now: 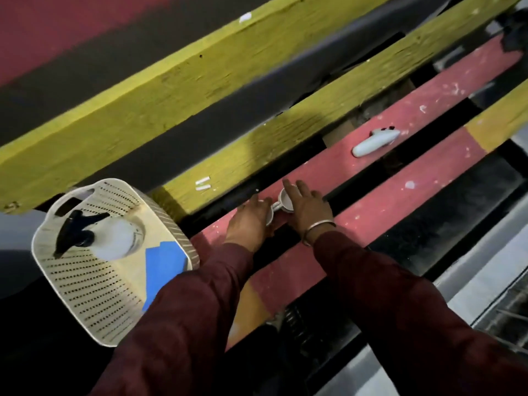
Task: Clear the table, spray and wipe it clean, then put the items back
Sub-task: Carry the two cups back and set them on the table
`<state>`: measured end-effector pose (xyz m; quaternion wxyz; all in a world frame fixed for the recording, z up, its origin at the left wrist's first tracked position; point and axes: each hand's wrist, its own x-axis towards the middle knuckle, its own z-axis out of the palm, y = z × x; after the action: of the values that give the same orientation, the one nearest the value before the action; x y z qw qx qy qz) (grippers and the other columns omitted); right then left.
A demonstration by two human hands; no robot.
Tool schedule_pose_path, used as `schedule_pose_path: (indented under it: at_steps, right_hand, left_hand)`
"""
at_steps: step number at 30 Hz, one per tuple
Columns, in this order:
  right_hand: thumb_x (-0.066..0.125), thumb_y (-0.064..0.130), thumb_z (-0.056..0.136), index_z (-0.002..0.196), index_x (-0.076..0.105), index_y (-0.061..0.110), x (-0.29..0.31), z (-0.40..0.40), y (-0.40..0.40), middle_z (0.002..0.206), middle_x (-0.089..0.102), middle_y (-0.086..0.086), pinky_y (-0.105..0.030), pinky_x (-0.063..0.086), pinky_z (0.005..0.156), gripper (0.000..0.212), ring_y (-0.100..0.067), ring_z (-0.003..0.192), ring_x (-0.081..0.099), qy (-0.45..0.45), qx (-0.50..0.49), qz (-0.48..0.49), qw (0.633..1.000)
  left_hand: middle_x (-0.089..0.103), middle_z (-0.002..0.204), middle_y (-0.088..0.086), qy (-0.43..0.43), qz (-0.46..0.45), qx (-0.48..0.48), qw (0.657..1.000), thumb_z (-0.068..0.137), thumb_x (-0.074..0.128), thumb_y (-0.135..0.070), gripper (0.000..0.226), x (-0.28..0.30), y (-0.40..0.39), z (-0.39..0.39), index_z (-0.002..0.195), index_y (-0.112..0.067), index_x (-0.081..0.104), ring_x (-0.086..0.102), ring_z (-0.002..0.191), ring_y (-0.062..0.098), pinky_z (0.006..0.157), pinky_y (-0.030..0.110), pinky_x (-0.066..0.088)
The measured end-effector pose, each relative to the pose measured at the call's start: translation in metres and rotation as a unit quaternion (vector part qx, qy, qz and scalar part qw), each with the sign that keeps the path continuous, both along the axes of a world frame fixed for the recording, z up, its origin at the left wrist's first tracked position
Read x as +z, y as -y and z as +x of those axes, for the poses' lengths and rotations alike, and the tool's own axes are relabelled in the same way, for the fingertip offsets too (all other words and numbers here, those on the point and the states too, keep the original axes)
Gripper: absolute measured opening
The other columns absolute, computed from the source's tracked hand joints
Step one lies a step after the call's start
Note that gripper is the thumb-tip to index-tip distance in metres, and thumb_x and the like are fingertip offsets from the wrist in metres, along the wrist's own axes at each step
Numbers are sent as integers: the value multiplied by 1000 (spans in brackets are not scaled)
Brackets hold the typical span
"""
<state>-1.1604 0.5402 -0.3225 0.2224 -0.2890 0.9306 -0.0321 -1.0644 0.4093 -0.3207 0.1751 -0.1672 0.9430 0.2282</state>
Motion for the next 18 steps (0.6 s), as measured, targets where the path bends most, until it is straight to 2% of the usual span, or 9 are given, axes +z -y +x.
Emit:
schedule_pose_path:
  at_steps: [2, 4, 7, 9, 12, 15, 18]
  right_hand:
    - [62, 40, 84, 146, 28, 26, -5, -1, 3, 138, 39, -10, -44, 50, 82, 72, -40, 99, 54, 4, -14, -23, 1000]
    - [62, 30, 85, 140, 35, 19, -2, -1, 5, 126, 42, -15, -45, 51, 78, 62, -41, 94, 57, 8, -40, -33, 999]
    - [68, 31, 78, 132, 40, 11, 14, 2, 6, 119, 44, -17, -43, 50, 75, 64, -41, 93, 57, 8, -74, -52, 996]
    - [72, 36, 74, 126, 42, 8, 35, 6, 9, 117, 45, -17, -42, 49, 75, 67, -41, 91, 57, 9, -93, -82, 992]
    - [74, 37, 70, 119, 44, 5, 75, 14, 23, 115, 48, -17, -40, 47, 75, 65, -41, 93, 58, 16, -127, -137, 982]
    - [76, 38, 68, 114, 44, 6, 120, 29, 46, 112, 53, -17, -40, 48, 73, 65, -39, 95, 59, 19, -134, -182, 974]
    - [75, 39, 67, 111, 45, 7, 170, 58, 76, 108, 57, -16, -40, 47, 69, 63, -40, 94, 59, 10, -115, -201, 973]
  left_hand:
    - [54, 121, 11, -5, -5, 29, 1000, 85, 71, -34, 46, -4, -3, -2, 126, -26, 52, 61, 104, 38, 83, 43, 54]
    - [55, 112, 10, -16, 2, 59, 998, 83, 72, -37, 44, 2, -3, 0, 121, -27, 53, 62, 98, 38, 78, 41, 54]
    - [55, 116, 12, -23, -13, 79, 997, 80, 73, -44, 56, 24, 1, 4, 127, -23, 52, 61, 98, 39, 73, 38, 47]
    - [57, 116, 10, -35, -30, 109, 993, 77, 74, -46, 59, 50, 6, 9, 124, -19, 52, 61, 98, 39, 70, 38, 45]
    - [61, 108, 7, -59, -24, 179, 982, 75, 71, -56, 55, 93, 17, 15, 111, -19, 53, 63, 94, 37, 69, 39, 47]
    - [60, 102, 9, -98, -15, 251, 963, 80, 63, -58, 47, 140, 32, 35, 102, -17, 53, 62, 92, 38, 68, 38, 44]
    - [61, 105, 11, -122, -11, 322, 939, 82, 60, -58, 49, 188, 59, 73, 106, -16, 56, 60, 97, 36, 75, 39, 46]
